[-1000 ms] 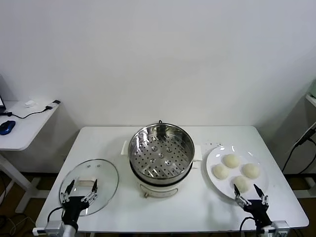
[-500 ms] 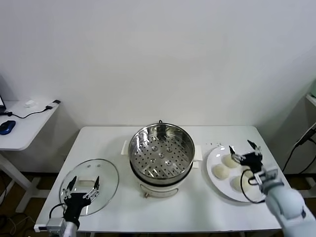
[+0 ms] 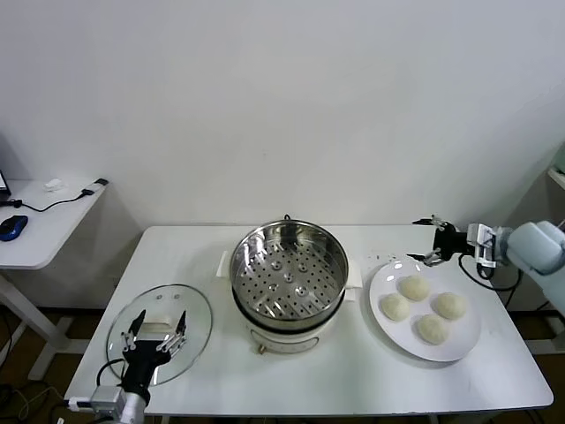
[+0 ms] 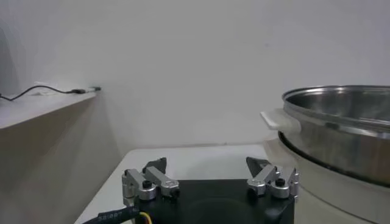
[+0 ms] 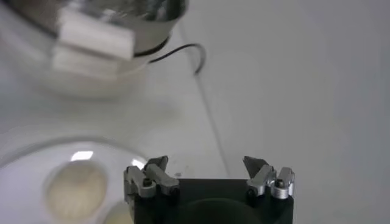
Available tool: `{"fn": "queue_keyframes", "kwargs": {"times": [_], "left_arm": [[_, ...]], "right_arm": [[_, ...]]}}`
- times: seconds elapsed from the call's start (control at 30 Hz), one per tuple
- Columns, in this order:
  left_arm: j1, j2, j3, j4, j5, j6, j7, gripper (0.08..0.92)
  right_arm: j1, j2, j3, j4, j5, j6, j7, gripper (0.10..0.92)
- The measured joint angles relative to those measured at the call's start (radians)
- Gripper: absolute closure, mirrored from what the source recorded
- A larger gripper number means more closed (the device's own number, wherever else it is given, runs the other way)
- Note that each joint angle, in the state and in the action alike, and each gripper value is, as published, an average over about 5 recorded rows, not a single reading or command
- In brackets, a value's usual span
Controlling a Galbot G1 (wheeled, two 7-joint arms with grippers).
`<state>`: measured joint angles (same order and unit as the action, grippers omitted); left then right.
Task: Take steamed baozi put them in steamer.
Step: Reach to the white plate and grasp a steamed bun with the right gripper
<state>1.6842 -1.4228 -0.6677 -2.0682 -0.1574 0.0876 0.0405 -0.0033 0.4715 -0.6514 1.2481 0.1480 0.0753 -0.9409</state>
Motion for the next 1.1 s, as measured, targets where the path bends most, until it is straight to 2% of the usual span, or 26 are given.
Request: {"fn": "queue_keyframes", "kwargs": {"times": [0.17,0.4,1.1], "left_arm": [[0.002,-0.009,0.001,-0.005,0.002,-0.006,0.000,0.177],[0.002,-0.022,0.000,-0.004,0.008,-0.010,-0.002,0.177],[0.021,-0.051,0.024,0.014,0.044,-0.030,-0.003,0.177]], "right_arm": [[0.167,0.037,-0.248,-0.081,-0.010,0.008,-0.065,0.203],[0.248,0.115,-0.421,-0.175,0.027,-0.028,-0.088,0.203],[0.193,0.306,-0.515,-0.343,0.028,-0.180,-0.054,0.203]]}}
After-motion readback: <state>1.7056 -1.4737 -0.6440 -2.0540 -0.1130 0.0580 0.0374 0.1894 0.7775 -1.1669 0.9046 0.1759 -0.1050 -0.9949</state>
